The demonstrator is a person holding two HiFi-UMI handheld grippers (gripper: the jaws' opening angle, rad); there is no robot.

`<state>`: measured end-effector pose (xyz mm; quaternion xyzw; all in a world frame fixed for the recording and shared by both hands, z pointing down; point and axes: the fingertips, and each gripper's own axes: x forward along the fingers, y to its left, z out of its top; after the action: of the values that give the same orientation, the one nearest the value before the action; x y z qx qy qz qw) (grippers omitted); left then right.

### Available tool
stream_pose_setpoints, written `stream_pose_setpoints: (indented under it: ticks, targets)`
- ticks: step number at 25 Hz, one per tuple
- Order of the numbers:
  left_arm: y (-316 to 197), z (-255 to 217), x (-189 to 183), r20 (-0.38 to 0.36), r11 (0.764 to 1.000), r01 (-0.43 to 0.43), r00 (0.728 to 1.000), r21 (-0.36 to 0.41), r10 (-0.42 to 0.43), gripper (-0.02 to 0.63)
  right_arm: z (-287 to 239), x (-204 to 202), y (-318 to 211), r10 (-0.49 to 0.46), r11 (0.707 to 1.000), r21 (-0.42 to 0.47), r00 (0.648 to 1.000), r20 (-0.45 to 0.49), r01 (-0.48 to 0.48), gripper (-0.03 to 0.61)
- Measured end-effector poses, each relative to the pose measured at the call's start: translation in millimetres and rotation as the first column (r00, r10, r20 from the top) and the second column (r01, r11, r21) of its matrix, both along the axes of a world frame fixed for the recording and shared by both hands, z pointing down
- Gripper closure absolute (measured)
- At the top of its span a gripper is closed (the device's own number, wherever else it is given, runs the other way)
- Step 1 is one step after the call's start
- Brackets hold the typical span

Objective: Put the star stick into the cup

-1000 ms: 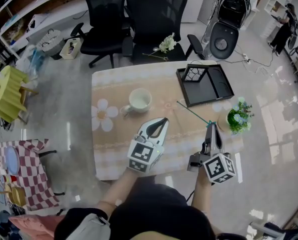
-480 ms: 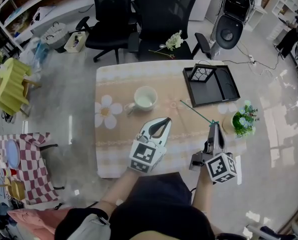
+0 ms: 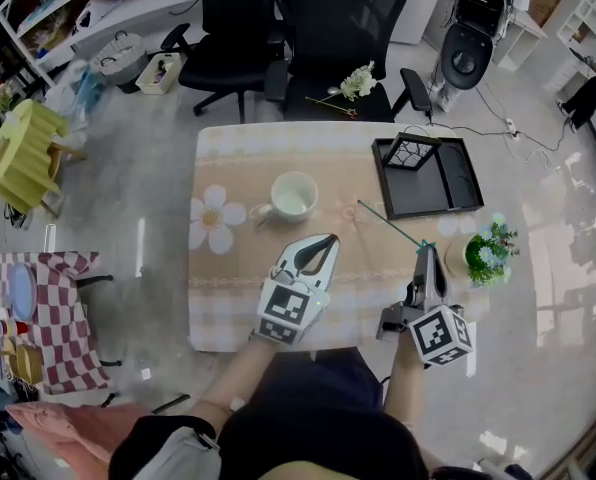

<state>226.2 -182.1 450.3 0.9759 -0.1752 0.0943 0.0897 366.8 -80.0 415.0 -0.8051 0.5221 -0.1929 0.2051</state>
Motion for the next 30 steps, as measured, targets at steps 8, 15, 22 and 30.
stream_pose_setpoints:
  ticks: [8, 15, 22, 30]
  targets:
    - [-12, -3, 5, 0.000, 0.996, 0.090, 0.996, 0.001, -0.090, 0.600, -7, 18, -21, -0.081, 0.997, -0.005, 0.997, -0.006, 0.081, 0.561]
    - [-20, -3, 4, 0.022, 0.986, 0.167, 0.986, 0.012, -0.167, 0.600, -8, 29, -39, -0.148, 0.989, -0.001, 0.989, 0.001, 0.148, 0.561]
    - [-25, -6, -9, 0.028, 0.969, 0.248, 0.968, 0.023, -0.248, 0.600, -11, 26, -53, -0.216, 0.976, 0.016, 0.976, 0.005, 0.216, 0.561]
    - [-33, -12, -35, 0.024, 0.938, 0.345, 0.938, 0.039, -0.346, 0.600, -24, 14, -73, -0.289, 0.955, 0.066, 0.957, -0.012, 0.289, 0.561]
